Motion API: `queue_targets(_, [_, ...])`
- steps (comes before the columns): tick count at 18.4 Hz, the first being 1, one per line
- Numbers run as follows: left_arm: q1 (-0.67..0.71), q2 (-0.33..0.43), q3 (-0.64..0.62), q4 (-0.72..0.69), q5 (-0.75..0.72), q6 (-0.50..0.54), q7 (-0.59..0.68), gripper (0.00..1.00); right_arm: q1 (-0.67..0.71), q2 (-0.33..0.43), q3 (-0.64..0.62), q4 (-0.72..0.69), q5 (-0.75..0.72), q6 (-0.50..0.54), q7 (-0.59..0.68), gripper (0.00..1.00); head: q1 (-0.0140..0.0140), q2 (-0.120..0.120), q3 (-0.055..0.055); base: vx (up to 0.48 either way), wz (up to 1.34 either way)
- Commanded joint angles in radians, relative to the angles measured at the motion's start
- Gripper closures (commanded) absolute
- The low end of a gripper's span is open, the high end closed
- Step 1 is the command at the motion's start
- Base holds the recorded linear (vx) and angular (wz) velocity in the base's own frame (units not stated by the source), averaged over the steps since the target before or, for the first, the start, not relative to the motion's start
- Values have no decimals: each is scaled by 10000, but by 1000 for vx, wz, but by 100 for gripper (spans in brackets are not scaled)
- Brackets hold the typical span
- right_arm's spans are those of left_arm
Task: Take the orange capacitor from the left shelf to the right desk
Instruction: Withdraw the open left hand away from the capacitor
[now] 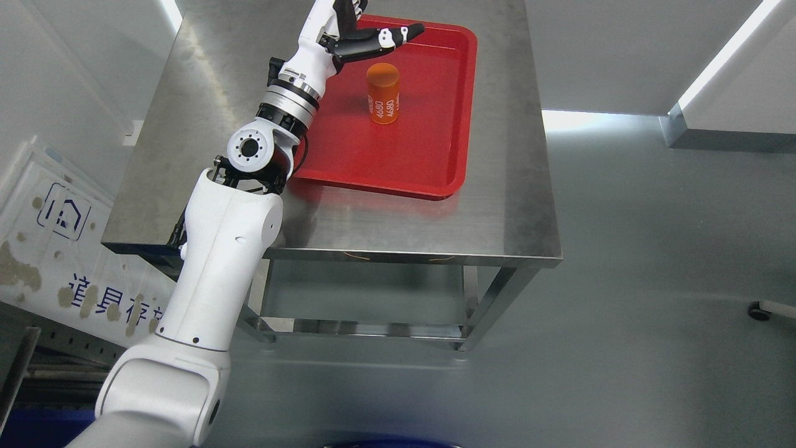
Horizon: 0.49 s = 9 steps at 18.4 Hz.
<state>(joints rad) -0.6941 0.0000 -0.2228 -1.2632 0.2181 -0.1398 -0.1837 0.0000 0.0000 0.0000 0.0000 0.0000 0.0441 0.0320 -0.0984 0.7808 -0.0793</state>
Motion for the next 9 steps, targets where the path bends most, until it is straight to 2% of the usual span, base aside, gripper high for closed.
queue_targets(1, [1400,175,1582,-2506,28,-473,73,1,15,-175,-107,-337,0,4,2,0,0,0,0,0,0])
queue_targets(5, [3056,175,1798,-3824,12,-519,42,1,15,-175,-107,-337,0,4,2,0,0,0,0,0,0])
queue_targets(9, [3978,382,2288,-3889,-3,-933,11,0,15,-175,-107,-337,0,4,2,0,0,0,0,0,0])
